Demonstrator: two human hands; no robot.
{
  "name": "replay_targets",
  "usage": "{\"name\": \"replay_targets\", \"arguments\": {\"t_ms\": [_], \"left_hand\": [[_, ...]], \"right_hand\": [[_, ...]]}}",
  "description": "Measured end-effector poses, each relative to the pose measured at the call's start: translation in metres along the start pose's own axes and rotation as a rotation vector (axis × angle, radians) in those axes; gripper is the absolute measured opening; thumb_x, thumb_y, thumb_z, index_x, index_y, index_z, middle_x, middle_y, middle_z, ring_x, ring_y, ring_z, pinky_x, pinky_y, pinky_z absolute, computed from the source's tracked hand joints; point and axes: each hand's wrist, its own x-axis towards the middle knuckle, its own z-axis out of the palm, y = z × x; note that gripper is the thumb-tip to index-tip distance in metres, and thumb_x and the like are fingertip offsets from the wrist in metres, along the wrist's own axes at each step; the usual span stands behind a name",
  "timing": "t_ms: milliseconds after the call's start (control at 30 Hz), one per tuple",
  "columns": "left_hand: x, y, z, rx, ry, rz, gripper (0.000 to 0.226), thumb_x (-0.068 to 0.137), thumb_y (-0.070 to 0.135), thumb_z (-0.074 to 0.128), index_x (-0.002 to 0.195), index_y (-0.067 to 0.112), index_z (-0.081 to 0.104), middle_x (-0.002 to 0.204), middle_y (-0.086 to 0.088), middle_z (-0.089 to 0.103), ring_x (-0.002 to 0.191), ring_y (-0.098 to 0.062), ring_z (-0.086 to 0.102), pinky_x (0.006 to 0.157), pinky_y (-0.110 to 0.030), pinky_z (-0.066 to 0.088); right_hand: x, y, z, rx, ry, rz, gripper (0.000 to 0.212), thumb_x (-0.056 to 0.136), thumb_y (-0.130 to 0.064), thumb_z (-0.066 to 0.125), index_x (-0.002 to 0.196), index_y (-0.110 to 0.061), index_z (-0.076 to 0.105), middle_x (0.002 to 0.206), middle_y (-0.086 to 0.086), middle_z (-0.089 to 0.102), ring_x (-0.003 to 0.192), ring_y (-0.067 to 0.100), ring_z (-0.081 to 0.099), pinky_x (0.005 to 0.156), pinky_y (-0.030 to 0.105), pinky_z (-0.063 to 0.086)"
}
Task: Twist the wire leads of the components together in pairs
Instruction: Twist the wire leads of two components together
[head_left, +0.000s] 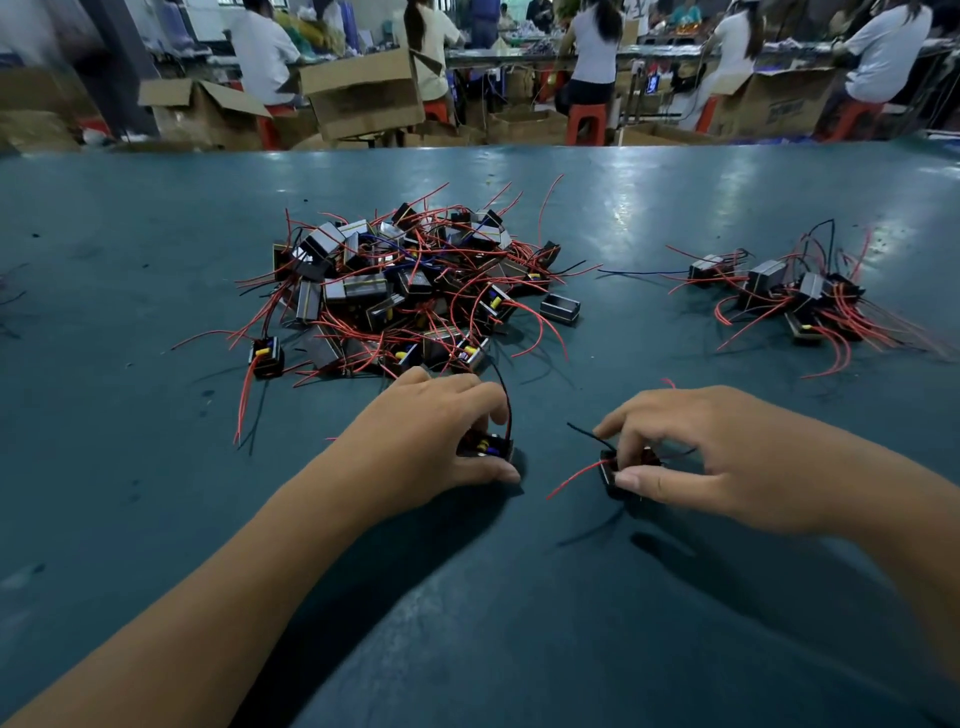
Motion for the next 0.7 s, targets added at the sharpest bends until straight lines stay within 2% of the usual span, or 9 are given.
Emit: {"name": "replay_targets", "arguments": {"t_ms": [67, 167, 267, 367, 500, 600, 700], "left_hand": [[0.0, 0.002, 0.001, 0.008, -0.026, -0.017, 0.053, 0.078, 0.071, 0.059, 0.111, 0.03, 0.056, 0.104, 0.015, 0.059, 0.081, -0.001, 0.037, 0.085, -0.026, 0.03], [0.0, 0.005, 0.0, 0.03, -0.049, -0.028, 0.053, 0.077, 0.075, 0.055, 0.106, 0.03, 0.055, 0.098, 0.015, 0.056, 0.082, -0.004, 0.04, 0.084, -0.027, 0.03], [0.0, 0.006, 0.0, 0.036, -0.047, -0.03, 0.05, 0.077, 0.075, 0.056, 0.1, 0.031, 0.052, 0.09, 0.018, 0.05, 0.081, -0.005, 0.04, 0.083, -0.027, 0.027], [0.0, 0.009, -0.002, 0.054, -0.04, -0.011, 0.05, 0.077, 0.076, 0.054, 0.099, 0.031, 0.051, 0.086, 0.018, 0.045, 0.08, -0.006, 0.039, 0.081, -0.026, 0.024], [0.0, 0.012, -0.005, 0.087, -0.055, -0.008, 0.054, 0.075, 0.079, 0.047, 0.098, 0.031, 0.052, 0.086, 0.019, 0.046, 0.084, -0.006, 0.044, 0.081, -0.026, 0.02], [-0.002, 0.013, -0.006, 0.113, -0.039, -0.013, 0.057, 0.075, 0.08, 0.042, 0.099, 0.03, 0.054, 0.088, 0.019, 0.05, 0.091, -0.01, 0.052, 0.083, -0.027, 0.02], [-0.004, 0.015, -0.008, 0.163, 0.008, -0.017, 0.061, 0.076, 0.081, 0.035, 0.098, 0.03, 0.061, 0.088, 0.017, 0.058, 0.091, -0.013, 0.055, 0.086, -0.031, 0.026]], "right_hand": [[-0.001, -0.001, -0.002, 0.017, 0.026, -0.003, 0.023, 0.087, -0.06, 0.051, 0.084, -0.038, 0.06, 0.116, -0.03, 0.058, 0.118, -0.012, 0.048, 0.094, 0.015, 0.041], [-0.001, -0.004, -0.005, 0.003, 0.11, -0.003, 0.023, 0.086, -0.061, 0.048, 0.085, -0.04, 0.059, 0.112, -0.027, 0.062, 0.111, -0.006, 0.055, 0.093, 0.015, 0.039], [0.0, -0.004, -0.006, 0.008, 0.309, 0.027, 0.014, 0.09, -0.044, 0.051, 0.089, -0.034, 0.061, 0.099, -0.021, 0.066, 0.095, 0.006, 0.062, 0.086, 0.027, 0.044], [0.002, -0.002, -0.005, 0.031, 0.423, 0.058, 0.013, 0.091, -0.031, 0.051, 0.092, -0.028, 0.064, 0.091, -0.019, 0.066, 0.091, 0.006, 0.061, 0.079, 0.021, 0.043], [-0.001, 0.002, -0.009, -0.03, 0.292, 0.039, 0.009, 0.091, -0.026, 0.061, 0.096, -0.032, 0.065, 0.096, -0.02, 0.064, 0.095, -0.007, 0.054, 0.079, 0.004, 0.035], [-0.004, 0.002, -0.01, -0.06, 0.171, 0.012, 0.014, 0.084, -0.035, 0.067, 0.098, -0.034, 0.063, 0.092, -0.022, 0.058, 0.09, -0.007, 0.052, 0.075, 0.006, 0.035], [-0.004, 0.001, -0.009, -0.08, 0.122, 0.008, 0.019, 0.08, -0.045, 0.066, 0.096, -0.035, 0.061, 0.091, -0.017, 0.058, 0.091, 0.002, 0.053, 0.076, 0.015, 0.038]]}}
